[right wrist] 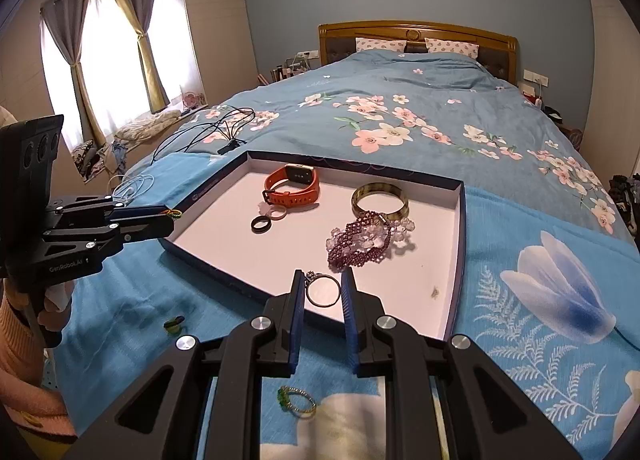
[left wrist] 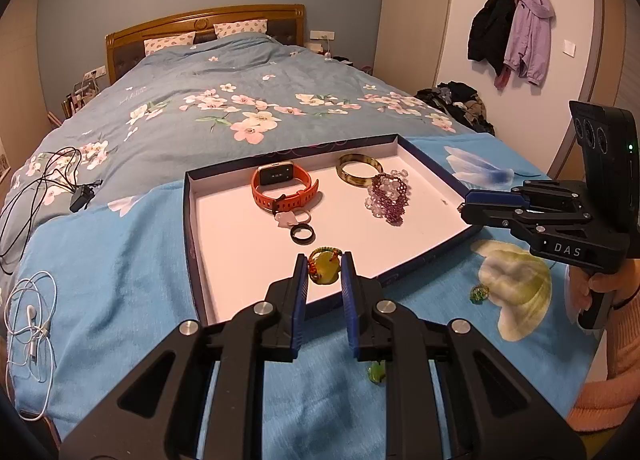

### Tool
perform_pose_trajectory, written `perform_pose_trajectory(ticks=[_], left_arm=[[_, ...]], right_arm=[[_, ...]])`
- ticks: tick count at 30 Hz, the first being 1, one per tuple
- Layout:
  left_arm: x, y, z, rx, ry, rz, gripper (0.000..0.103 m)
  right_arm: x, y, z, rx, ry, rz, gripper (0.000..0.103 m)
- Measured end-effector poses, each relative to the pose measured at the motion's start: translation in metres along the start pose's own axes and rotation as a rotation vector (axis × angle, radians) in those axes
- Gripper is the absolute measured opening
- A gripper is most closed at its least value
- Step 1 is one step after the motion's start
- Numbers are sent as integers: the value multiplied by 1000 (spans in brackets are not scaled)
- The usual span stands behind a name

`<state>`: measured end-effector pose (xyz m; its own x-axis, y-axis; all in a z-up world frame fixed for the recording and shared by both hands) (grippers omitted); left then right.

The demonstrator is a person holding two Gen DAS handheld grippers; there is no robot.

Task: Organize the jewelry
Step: 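Carry the yellow ring and silver ring into the lid and open both grippers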

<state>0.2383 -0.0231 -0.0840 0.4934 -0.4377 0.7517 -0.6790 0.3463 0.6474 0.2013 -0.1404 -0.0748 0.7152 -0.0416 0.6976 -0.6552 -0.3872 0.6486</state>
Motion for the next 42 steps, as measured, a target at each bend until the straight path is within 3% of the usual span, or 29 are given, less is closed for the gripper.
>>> perform_pose_trajectory(ticks=[42], left_arm=[[8, -74, -10, 6, 23, -102, 17]], right_arm=[[12, -62, 20, -32, -50, -95, 16]])
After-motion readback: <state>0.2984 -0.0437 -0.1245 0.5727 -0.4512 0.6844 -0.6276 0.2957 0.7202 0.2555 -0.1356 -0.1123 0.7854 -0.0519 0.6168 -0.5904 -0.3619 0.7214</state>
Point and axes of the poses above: each gripper's, at about its wrist camera, not at the fingertips, and y roughly against the way its jaws point, z to its right, x to its top, the point moved 8 cm from there along -y, roughly the way its jaws point, and after that the axes turned 15 degrees about -y, right-handed, at the moved point
